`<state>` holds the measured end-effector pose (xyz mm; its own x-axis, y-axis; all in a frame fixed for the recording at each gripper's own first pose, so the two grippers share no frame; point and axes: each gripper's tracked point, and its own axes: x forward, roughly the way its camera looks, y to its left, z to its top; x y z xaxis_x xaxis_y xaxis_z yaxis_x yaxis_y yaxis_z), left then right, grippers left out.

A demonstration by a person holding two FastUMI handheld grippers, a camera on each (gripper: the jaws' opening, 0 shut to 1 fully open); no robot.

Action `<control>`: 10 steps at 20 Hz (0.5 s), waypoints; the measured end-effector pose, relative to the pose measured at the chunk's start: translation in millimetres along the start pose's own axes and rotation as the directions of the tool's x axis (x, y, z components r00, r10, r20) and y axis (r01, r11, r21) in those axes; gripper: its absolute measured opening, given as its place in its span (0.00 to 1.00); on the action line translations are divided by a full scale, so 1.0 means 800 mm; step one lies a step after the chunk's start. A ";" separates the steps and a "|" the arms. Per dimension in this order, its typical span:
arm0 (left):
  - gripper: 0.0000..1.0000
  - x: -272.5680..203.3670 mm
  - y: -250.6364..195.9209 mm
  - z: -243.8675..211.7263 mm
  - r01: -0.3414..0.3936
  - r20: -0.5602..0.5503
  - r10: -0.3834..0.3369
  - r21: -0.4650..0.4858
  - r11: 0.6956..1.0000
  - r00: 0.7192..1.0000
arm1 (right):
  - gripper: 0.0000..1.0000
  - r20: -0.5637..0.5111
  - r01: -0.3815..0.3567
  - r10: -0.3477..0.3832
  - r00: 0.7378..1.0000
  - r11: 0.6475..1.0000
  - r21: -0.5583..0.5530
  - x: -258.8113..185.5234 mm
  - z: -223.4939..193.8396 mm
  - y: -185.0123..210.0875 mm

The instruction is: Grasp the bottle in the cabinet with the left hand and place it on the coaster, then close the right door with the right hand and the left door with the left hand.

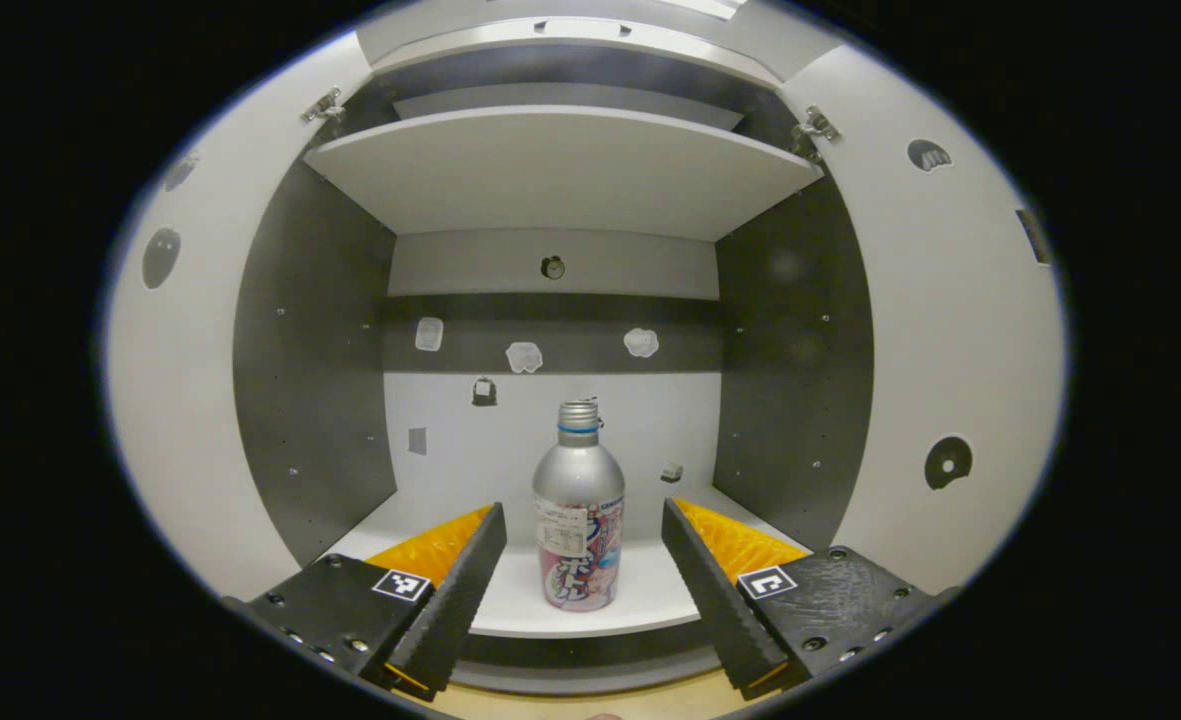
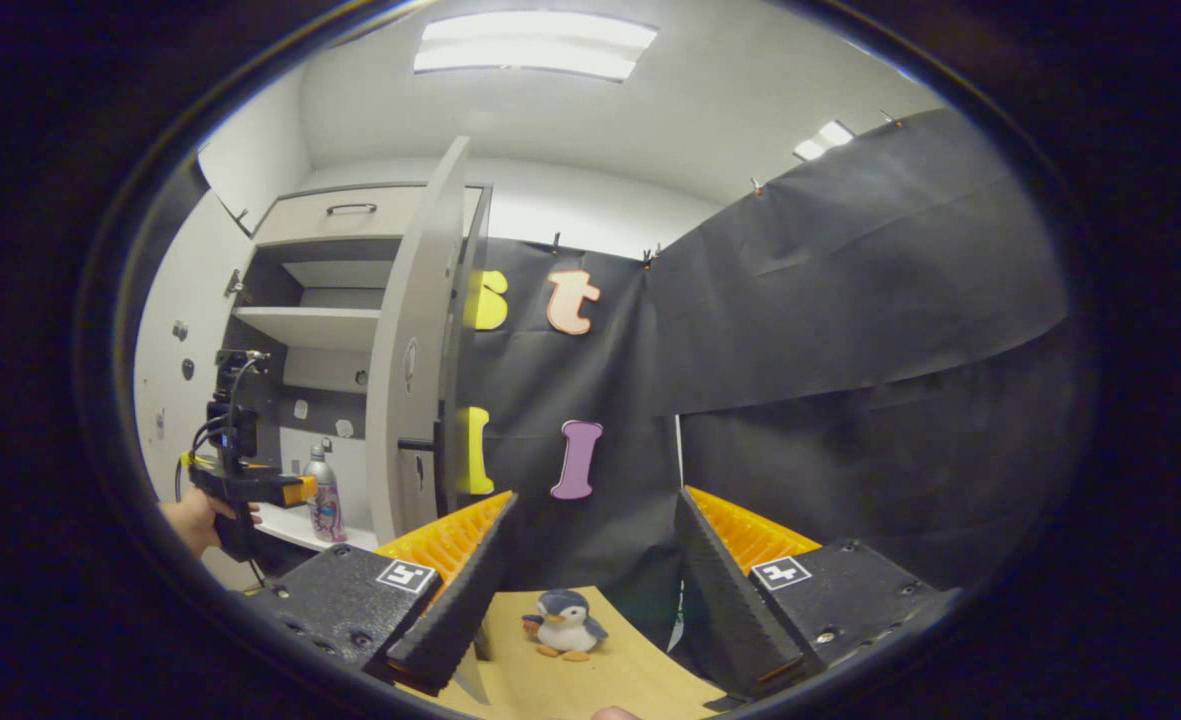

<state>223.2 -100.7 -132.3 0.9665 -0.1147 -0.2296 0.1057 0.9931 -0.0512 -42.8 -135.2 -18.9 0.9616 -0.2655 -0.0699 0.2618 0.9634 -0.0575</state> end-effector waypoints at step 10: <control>0.96 0.078 0.010 -0.033 -0.018 -0.027 0.018 -0.005 1.000 0.999 | 1.00 -0.017 0.064 -0.065 0.998 0.998 -0.014 -0.004 -0.006 -0.008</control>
<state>278.3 -100.9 -172.9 0.9617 -0.0971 -0.2563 0.0867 0.9949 -0.0518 -48.0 -141.0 -22.9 0.9411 -0.3278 -0.0830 0.3220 0.9437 -0.0762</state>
